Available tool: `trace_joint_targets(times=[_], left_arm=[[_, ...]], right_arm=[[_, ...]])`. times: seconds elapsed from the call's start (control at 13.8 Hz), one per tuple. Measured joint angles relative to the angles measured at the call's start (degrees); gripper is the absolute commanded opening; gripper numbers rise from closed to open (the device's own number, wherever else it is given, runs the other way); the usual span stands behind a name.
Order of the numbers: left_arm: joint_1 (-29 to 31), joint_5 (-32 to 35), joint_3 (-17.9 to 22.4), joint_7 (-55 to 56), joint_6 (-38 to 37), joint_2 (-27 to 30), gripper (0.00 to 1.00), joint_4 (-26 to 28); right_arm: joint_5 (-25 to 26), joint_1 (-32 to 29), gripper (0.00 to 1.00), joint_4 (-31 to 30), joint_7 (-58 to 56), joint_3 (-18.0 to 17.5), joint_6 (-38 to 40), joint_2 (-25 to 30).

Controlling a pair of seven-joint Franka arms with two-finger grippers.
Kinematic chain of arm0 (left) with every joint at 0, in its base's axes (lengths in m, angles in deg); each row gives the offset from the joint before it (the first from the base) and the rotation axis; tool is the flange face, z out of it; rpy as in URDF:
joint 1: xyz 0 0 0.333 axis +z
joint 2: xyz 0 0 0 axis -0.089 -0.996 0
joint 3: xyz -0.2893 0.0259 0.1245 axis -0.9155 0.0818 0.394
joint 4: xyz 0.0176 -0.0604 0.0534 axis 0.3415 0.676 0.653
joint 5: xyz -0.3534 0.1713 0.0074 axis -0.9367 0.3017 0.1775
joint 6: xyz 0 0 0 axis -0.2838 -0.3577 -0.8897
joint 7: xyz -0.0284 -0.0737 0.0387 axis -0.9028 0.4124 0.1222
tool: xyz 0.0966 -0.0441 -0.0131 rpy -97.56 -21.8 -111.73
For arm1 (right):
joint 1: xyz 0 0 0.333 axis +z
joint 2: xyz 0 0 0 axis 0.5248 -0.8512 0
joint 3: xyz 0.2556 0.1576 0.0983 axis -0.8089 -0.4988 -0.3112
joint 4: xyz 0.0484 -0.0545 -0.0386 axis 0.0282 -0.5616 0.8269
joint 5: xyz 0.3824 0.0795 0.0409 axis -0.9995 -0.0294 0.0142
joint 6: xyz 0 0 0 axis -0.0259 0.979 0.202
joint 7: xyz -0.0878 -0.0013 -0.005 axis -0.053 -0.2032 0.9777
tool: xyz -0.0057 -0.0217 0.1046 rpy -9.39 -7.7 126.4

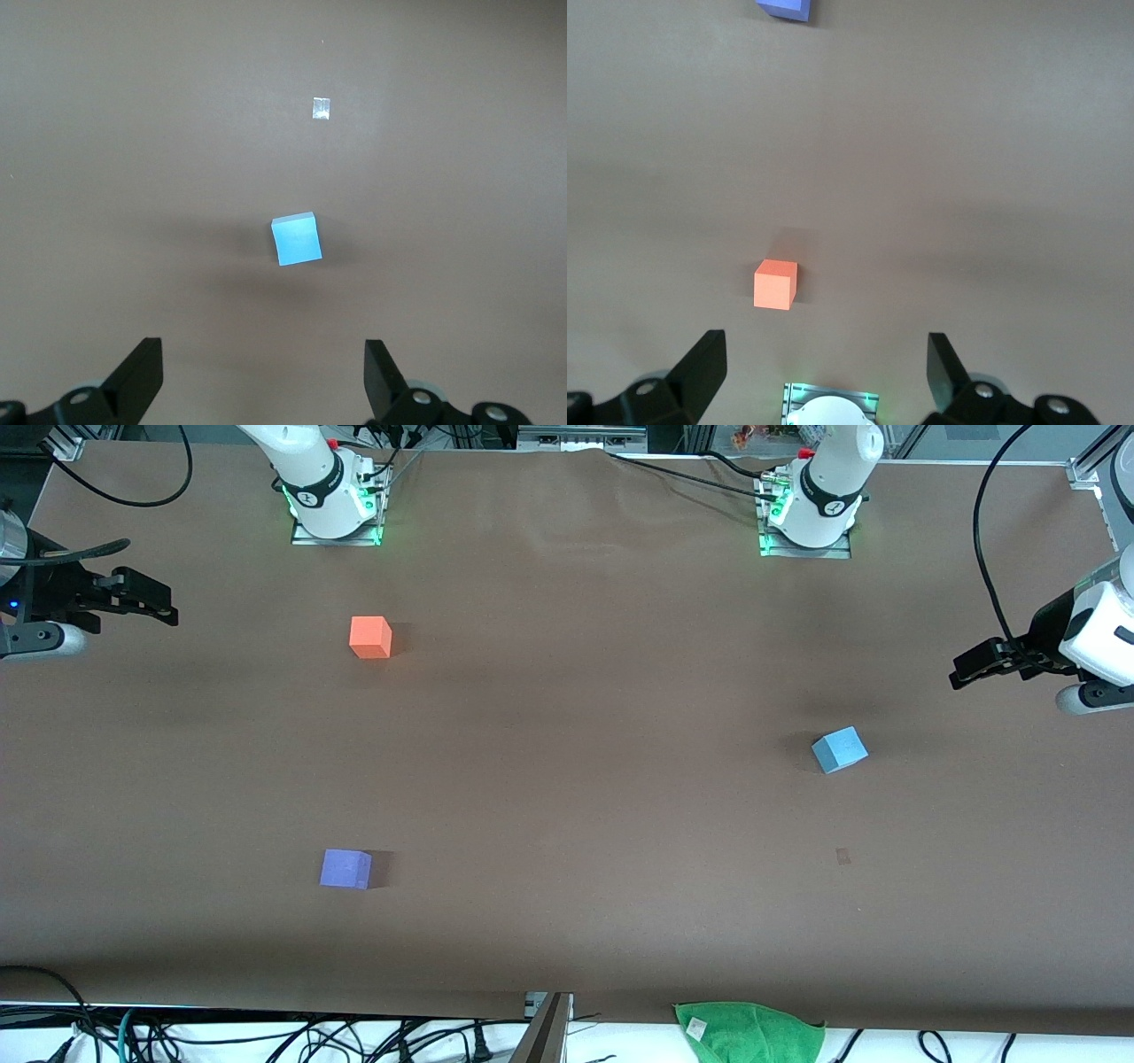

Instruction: Place blue block between orange and purple blocks

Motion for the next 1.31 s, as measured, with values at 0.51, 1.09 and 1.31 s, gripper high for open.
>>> trace_joint_targets(times=[0.51,1.09,1.31], left_arm=[[0.0,0.0,0.0,0.0,-0.5,0.0,1.00,0.0],[-0.3,0.0,-0.4,0.0,4.8,-3.7,1.00,4.7],[-0.5,0.0,-0.6,0.1,16.7,-8.0,1.00,12.4]], right_arm=[[0.0,0.0,1.00,0.1,0.0,0.0,0.0,-0.2],[0.0,-0.1,1.00,0.2,0.0,0.1,-0.3,-0.4],[0.0,-0.1,1.00,0.2,0.0,0.1,-0.6,-0.4]])
